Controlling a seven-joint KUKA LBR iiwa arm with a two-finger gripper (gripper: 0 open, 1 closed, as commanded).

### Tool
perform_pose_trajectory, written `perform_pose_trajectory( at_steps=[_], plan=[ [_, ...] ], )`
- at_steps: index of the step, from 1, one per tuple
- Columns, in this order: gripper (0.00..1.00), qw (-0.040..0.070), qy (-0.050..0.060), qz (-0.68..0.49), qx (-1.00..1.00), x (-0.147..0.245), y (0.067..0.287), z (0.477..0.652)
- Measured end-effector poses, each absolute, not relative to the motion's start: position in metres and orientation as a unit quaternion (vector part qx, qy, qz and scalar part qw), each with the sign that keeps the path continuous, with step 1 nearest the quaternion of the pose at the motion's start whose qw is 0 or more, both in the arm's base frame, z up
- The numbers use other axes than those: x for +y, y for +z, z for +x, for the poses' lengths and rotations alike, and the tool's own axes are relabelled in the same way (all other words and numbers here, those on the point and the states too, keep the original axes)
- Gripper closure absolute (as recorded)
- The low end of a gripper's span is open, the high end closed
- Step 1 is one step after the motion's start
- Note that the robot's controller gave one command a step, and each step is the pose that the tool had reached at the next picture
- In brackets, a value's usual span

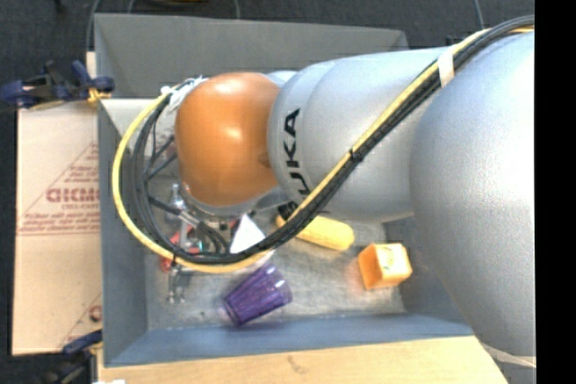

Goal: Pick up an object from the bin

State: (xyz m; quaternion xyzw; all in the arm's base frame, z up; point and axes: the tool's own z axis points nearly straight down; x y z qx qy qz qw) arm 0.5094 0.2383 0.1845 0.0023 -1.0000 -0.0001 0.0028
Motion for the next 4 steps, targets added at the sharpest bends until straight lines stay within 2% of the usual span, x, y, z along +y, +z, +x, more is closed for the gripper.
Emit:
perform_pose_trajectory(
  at_steps=[1, 2, 3, 4],
  plan=[
    [0.00, -0.001, -0.001, 0.000, -1.000, 0.237, 0.189, 0.512],
    [0.00, -0.003, -0.001, 0.089, -0.996, 0.191, 0.151, 0.555],
    [0.00, 0.000, 0.001, 0.130, -0.992, 0.180, 0.123, 0.565],
    [0.00, -0.002, 0.000, 0.156, -0.988, 0.170, 0.138, 0.569]
  ],
)
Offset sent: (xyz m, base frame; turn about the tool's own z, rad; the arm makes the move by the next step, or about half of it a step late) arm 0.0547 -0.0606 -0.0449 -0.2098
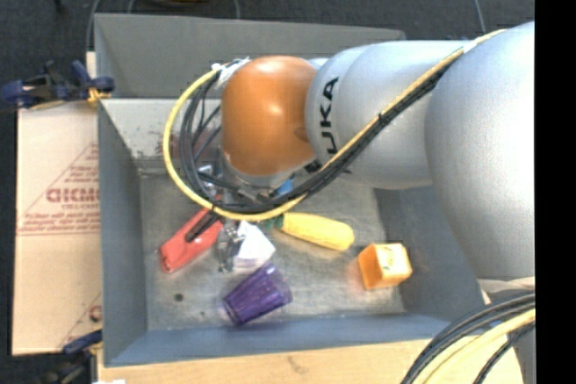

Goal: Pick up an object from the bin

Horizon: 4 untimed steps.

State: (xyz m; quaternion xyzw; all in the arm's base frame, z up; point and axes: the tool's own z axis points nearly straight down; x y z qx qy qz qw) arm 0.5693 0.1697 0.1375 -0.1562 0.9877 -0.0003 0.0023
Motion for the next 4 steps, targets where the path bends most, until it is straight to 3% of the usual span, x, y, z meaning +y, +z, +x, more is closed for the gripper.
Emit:
perform_pose_trajectory(
  at_steps=[1, 2, 4],
  plan=[
    [0.00, 0.003, -0.001, -0.261, 0.965, 0.171, 0.075, 0.580],
    [1.00, 0.006, 0.001, -0.350, 0.937, 0.175, 0.074, 0.597],
    [1.00, 0.004, 0.002, -0.349, 0.937, 0.175, 0.077, 0.596]
  ],
)
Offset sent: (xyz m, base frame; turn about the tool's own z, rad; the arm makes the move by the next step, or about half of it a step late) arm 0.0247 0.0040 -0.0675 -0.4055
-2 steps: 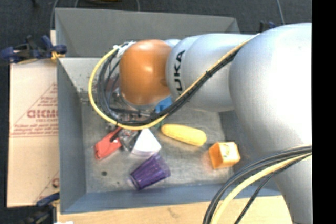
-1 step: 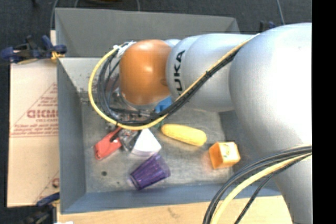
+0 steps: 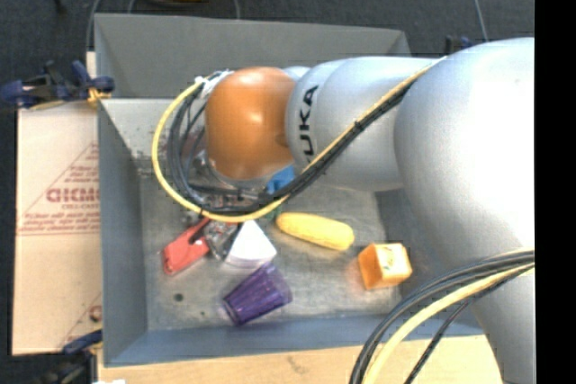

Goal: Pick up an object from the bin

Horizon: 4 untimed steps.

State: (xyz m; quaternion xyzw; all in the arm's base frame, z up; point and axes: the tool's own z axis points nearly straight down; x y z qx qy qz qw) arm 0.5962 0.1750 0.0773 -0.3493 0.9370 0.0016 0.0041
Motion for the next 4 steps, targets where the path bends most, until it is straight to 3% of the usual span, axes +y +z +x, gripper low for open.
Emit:
perform_pose_trajectory(
  at_steps=[2, 4],
  plan=[
    [1.00, -0.001, 0.001, -0.348, 0.937, 0.174, 0.096, 0.595],
    [1.00, 0.001, 0.000, -0.348, 0.938, 0.173, 0.133, 0.596]
  ],
)
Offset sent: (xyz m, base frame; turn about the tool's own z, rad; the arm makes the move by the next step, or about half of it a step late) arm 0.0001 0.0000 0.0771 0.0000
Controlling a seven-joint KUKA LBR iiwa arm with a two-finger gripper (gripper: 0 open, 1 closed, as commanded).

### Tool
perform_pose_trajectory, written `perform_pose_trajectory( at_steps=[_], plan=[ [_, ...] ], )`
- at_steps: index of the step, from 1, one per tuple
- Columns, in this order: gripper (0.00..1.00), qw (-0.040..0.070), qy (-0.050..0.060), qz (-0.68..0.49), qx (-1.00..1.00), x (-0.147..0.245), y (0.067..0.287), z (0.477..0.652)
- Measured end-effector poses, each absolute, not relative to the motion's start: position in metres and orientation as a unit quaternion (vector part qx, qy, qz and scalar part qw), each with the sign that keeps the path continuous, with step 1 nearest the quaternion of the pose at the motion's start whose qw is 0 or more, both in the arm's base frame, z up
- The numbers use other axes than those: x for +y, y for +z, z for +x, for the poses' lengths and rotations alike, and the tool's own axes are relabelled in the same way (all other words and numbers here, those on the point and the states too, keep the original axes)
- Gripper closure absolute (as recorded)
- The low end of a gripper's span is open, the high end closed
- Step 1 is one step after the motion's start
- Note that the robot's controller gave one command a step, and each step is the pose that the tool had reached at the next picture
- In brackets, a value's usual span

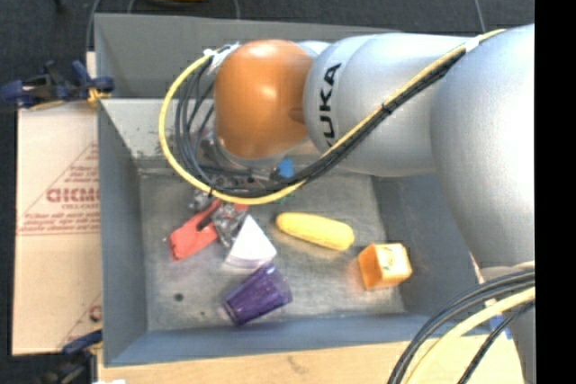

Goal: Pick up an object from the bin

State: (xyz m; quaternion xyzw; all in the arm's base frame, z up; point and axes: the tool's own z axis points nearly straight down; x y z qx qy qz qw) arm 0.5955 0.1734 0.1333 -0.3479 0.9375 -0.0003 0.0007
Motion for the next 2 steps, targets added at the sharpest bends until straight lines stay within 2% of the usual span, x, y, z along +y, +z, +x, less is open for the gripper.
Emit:
perform_pose_trajectory(
  at_steps=[2],
  plan=[
    [1.00, 0.000, 0.000, -0.347, 0.938, 0.1728, 0.1514, 0.5955]
  ],
)
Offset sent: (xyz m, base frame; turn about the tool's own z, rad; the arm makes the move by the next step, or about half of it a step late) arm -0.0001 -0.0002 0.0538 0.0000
